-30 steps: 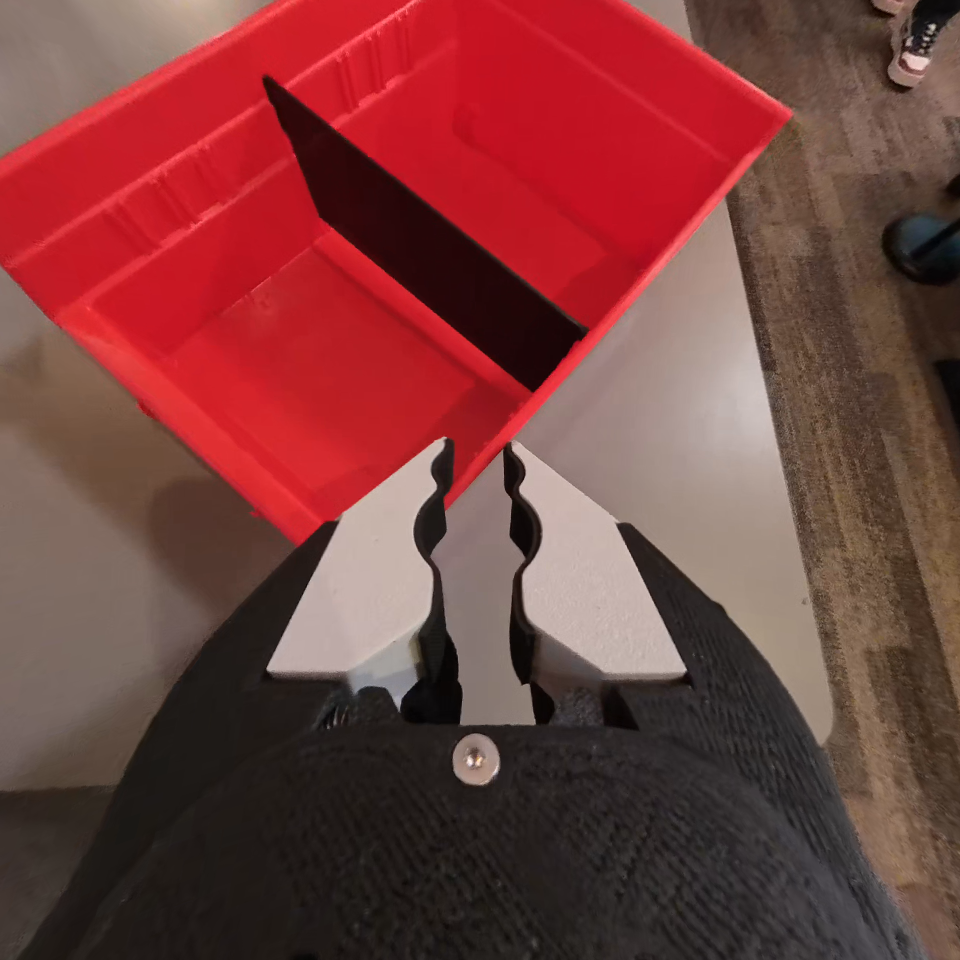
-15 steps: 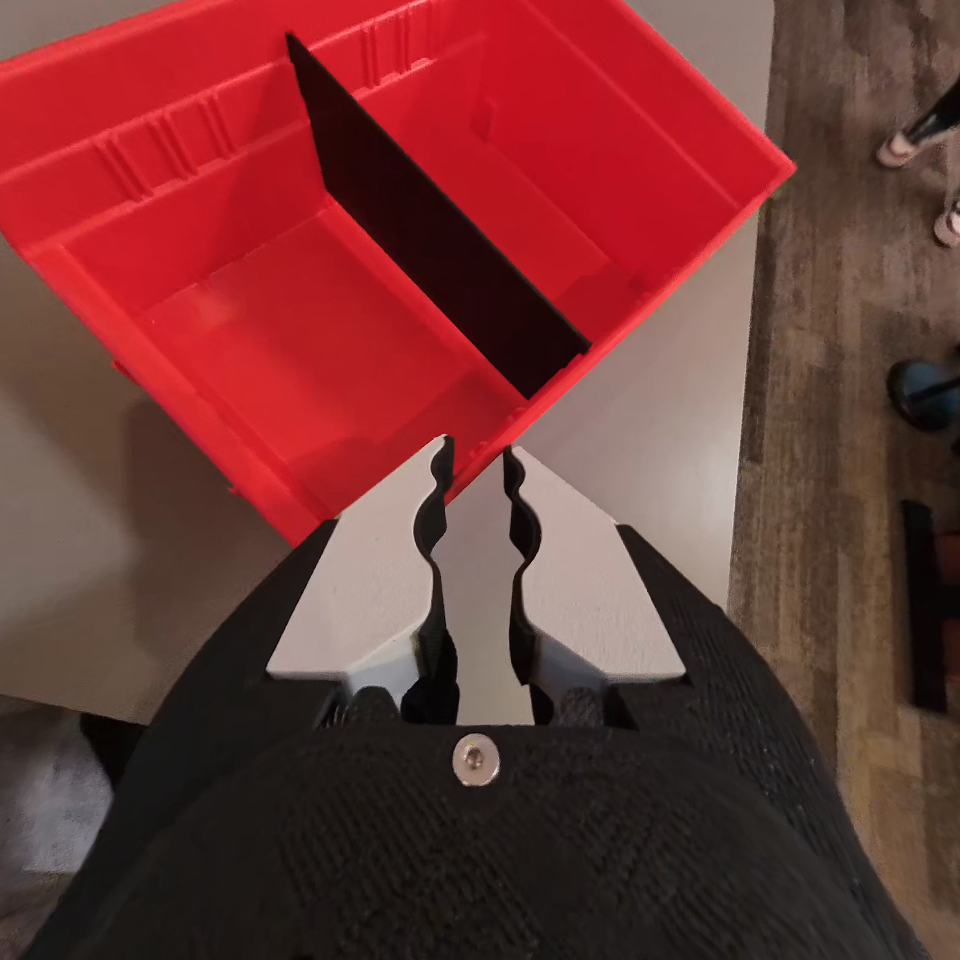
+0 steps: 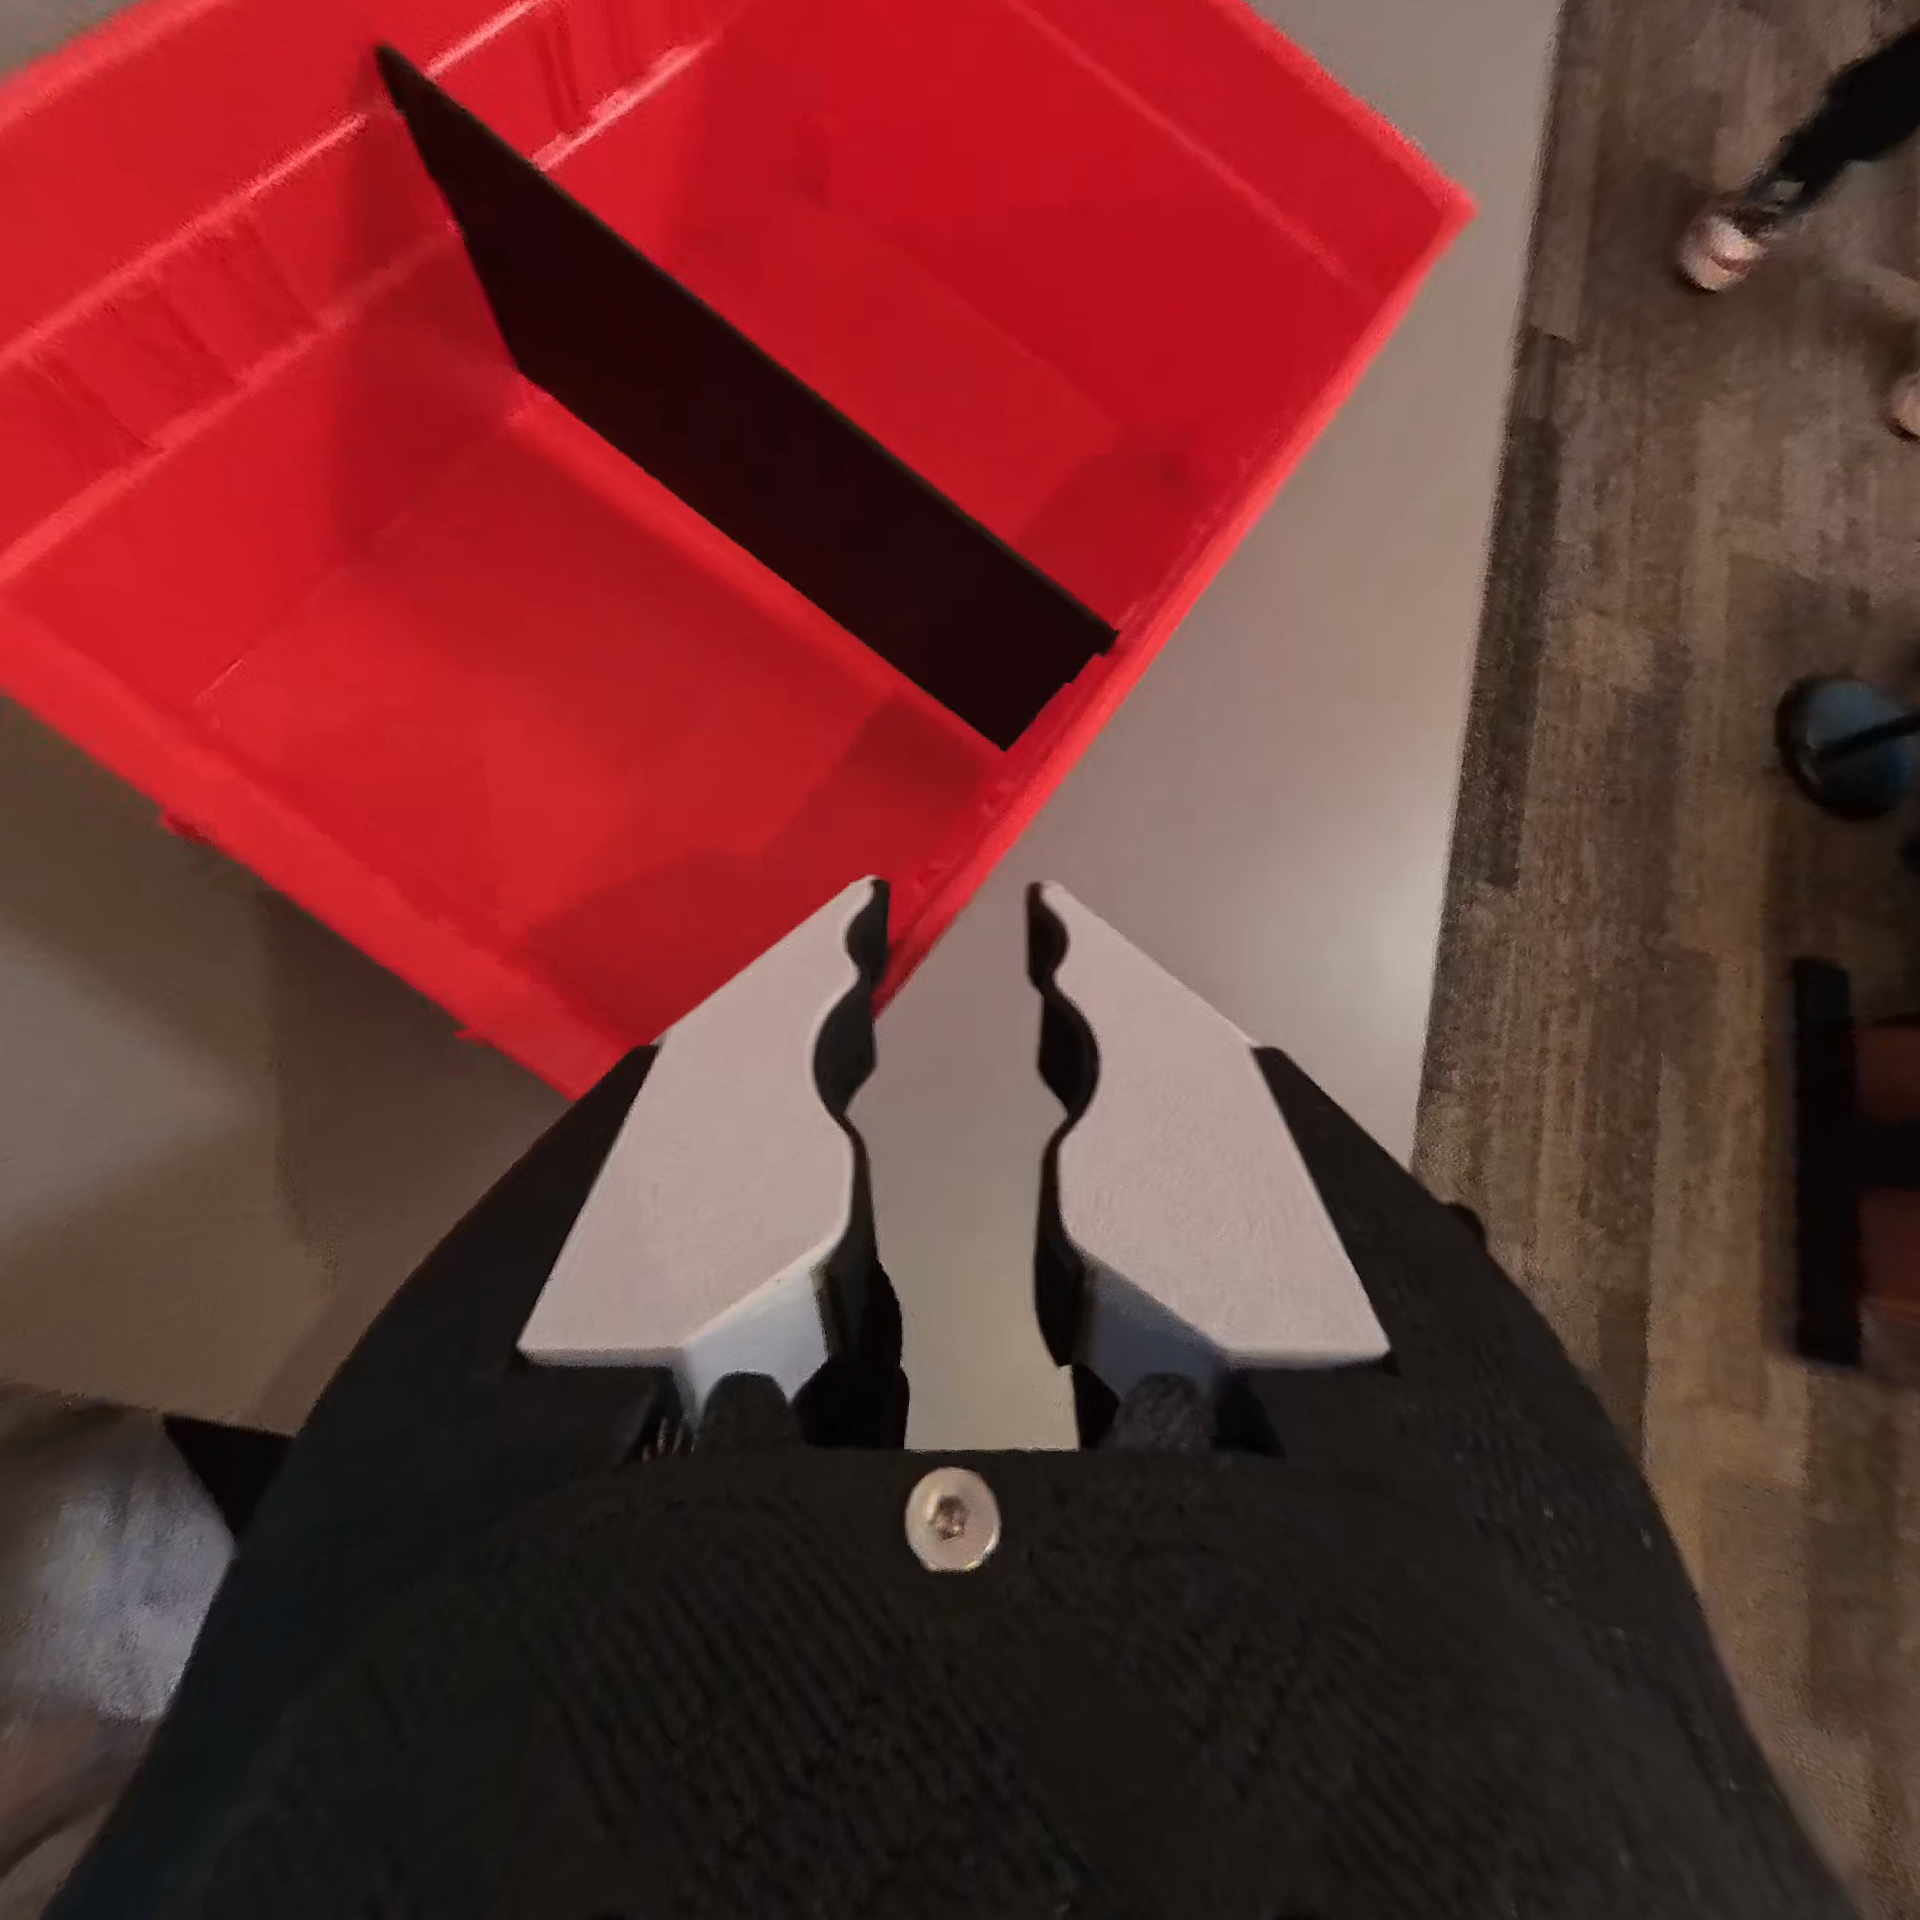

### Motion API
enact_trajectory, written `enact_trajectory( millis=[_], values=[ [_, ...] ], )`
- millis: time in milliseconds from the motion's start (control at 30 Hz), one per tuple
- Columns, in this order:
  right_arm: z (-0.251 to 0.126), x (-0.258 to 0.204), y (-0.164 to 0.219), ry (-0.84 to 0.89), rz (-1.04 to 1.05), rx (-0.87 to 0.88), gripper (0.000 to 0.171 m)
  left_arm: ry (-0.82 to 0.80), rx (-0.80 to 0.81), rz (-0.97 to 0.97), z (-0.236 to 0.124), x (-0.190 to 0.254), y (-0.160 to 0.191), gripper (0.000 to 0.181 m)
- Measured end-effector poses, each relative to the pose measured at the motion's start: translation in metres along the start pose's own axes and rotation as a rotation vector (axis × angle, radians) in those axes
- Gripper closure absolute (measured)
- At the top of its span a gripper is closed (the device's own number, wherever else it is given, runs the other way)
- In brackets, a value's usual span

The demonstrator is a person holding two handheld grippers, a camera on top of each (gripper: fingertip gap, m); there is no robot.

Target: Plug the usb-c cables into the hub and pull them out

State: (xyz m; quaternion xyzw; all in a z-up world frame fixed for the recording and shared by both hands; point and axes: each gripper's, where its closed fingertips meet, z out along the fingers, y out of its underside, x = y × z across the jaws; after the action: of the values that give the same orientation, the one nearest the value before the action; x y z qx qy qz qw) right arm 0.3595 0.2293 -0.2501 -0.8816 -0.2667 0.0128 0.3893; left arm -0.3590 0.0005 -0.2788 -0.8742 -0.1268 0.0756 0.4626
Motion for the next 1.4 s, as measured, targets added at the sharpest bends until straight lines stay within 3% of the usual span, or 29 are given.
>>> enact_trajectory(
  millis=[33,133,233,433,567,733,933,1133,1200,1267,1300,1400],
  values=[
    [-0.009,0.001,0.000,0.051,0.025,0.022,0.141,0.002,0.000,-0.007,0.000,-0.001,0.000,0.179],
    [-0.041,-0.011,-0.022,0.169,0.072,0.183,0.136,-0.028,0.053,-0.065,-0.005,-0.008,-0.010,0.154],
    [-0.058,-0.059,-0.077,0.091,0.095,0.396,0.137,-0.112,0.175,-0.060,-0.025,-0.019,-0.038,0.127],
    [-0.027,-0.236,-0.161,-0.355,-0.134,0.578,0.131,-0.063,0.323,0.028,-0.049,0.021,-0.085,0.127],
    [0.030,-0.304,-0.191,-0.391,-0.320,0.689,0.129,0.134,0.357,0.131,-0.037,0.085,-0.105,0.130],
    [0.086,-0.330,-0.194,-0.332,-0.348,0.765,0.130,0.190,0.190,0.433,-0.001,0.118,-0.111,0.131],
    [0.090,-0.345,-0.175,-0.234,-0.520,0.843,0.142,0.132,0.005,0.634,0.033,0.083,-0.133,0.138],
    [0.098,-0.347,-0.177,-0.269,-0.498,0.836,0.143,0.310,-0.201,0.535,0.060,0.056,-0.140,0.149],
    [0.095,-0.349,-0.179,-0.278,-0.500,0.863,0.145,0.372,-0.297,0.369,0.076,0.055,-0.137,0.165],
    [0.095,-0.351,-0.179,-0.284,-0.506,0.864,0.145,0.450,-0.462,0.195,0.089,0.060,-0.124,0.160],
    [0.095,-0.352,-0.179,-0.282,-0.511,0.864,0.145,0.422,-0.557,0.141,0.097,0.055,-0.115,0.148],
    [0.095,-0.353,-0.178,-0.284,-0.525,0.867,0.145,0.339,-0.777,0.137,0.114,0.041,-0.090,0.138]
  ],
)
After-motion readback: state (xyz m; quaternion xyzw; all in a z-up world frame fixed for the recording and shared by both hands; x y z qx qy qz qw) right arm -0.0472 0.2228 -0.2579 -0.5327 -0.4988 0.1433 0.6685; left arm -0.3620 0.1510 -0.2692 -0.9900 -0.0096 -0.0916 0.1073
